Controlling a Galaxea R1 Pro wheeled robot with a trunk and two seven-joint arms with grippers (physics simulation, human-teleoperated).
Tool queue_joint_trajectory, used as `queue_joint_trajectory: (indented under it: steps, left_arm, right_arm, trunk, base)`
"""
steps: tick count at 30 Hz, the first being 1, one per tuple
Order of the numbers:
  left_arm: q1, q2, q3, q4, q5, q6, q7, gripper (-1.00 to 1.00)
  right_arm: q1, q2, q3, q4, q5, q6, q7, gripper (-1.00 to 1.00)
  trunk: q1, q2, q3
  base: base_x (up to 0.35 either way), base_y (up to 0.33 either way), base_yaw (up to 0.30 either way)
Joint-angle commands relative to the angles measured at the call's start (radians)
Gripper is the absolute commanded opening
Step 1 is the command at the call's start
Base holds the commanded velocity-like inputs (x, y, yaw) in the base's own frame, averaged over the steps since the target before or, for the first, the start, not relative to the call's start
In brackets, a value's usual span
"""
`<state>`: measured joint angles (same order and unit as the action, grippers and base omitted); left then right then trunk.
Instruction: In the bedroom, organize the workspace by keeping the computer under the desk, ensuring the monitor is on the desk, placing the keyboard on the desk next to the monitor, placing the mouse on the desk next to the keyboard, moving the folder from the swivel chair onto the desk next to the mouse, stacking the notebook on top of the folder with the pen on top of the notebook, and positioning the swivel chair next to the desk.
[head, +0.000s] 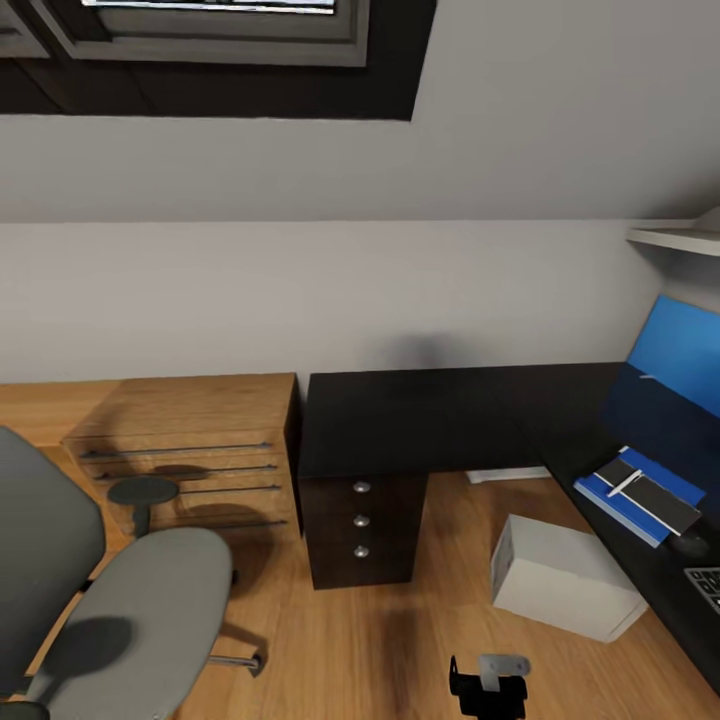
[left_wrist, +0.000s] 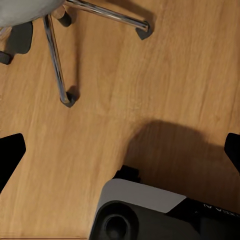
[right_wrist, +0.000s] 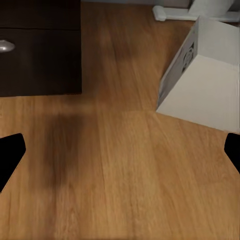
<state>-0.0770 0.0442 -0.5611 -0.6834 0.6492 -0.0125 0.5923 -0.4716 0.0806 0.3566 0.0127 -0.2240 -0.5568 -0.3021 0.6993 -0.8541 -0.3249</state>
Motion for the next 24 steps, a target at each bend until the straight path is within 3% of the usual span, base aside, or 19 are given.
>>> queue_joint_trajectory:
  steps: [1,9,14,18,24]
  left_arm:
    - [-0.001,0.001,-0.007,-0.001,0.009,-0.001,0.008,1.0]
    - [-0.001,-0.003,-0.01,0.02,0.008,-0.001,0.008,1.0]
    - [-0.001,-0.035,-0.011,0.074,0.004,-0.001,0.007,1.0]
    - [-0.001,-0.053,-0.01,0.105,0.002,-0.001,0.007,1.0]
    - [-0.001,-0.058,-0.01,0.114,0.0,-0.001,0.007,1.0]
  right_arm:
    - [-0.001,-0.001,0.009,0.002,-0.007,-0.014,-0.003,1.0]
    - [0.003,-0.002,0.008,0.003,-0.005,-0.054,-0.003,1.0]
    - [0.005,-0.002,0.008,0.003,-0.004,-0.06,-0.003,1.0]
    - [0.005,-0.002,0.008,0.003,-0.003,-0.064,-0.003,1.0]
    - [0.008,-0.002,0.008,0.003,-0.002,-0.117,-0.006,1.0]
  trunk:
    - [-0.004,0.006,0.003]
    - [-0.035,0.062,0.04]
    - [-0.054,0.097,0.063]
    - [-0.069,0.125,0.081]
    - [-0.092,0.167,0.108]
  base:
    - [-0.223,0.0,0.073]
    - [-0.296,-0.002,0.077]
    - [-0.299,-0.041,0.11]
    - [-0.111,-0.021,0.151]
    - [-0.024,-0.005,0.186]
